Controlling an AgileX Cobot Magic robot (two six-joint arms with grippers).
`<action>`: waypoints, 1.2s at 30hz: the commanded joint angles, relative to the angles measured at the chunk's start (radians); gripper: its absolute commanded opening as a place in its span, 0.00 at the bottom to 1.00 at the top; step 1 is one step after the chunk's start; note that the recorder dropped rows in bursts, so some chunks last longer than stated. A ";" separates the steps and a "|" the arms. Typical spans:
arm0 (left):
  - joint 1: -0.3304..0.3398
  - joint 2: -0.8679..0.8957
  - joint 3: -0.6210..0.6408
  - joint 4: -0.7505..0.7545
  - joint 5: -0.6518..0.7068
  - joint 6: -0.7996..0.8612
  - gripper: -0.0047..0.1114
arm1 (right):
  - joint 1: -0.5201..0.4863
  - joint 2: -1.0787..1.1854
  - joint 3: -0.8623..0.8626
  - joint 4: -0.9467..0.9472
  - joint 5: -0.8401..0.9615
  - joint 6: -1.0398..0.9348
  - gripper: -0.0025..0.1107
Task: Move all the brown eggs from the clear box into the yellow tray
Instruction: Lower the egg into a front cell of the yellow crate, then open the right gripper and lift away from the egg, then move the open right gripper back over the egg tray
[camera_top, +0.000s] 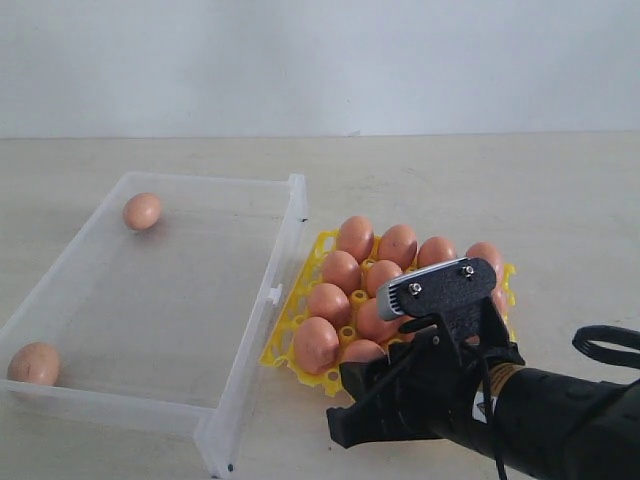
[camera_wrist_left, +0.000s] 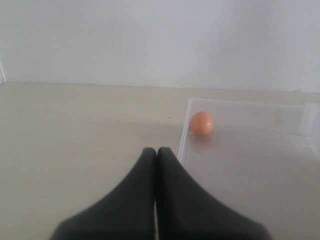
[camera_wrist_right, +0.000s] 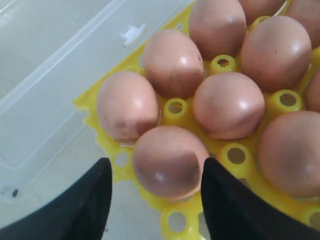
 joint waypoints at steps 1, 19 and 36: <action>0.001 0.003 -0.004 -0.005 0.000 0.001 0.00 | 0.001 -0.039 -0.005 0.004 0.006 0.009 0.49; 0.001 0.003 -0.004 -0.005 0.000 0.001 0.00 | -0.001 -0.133 -0.681 0.174 0.824 -0.369 0.49; 0.001 0.003 -0.004 -0.005 0.000 0.001 0.00 | 0.041 0.506 -1.311 0.267 1.209 -0.022 0.49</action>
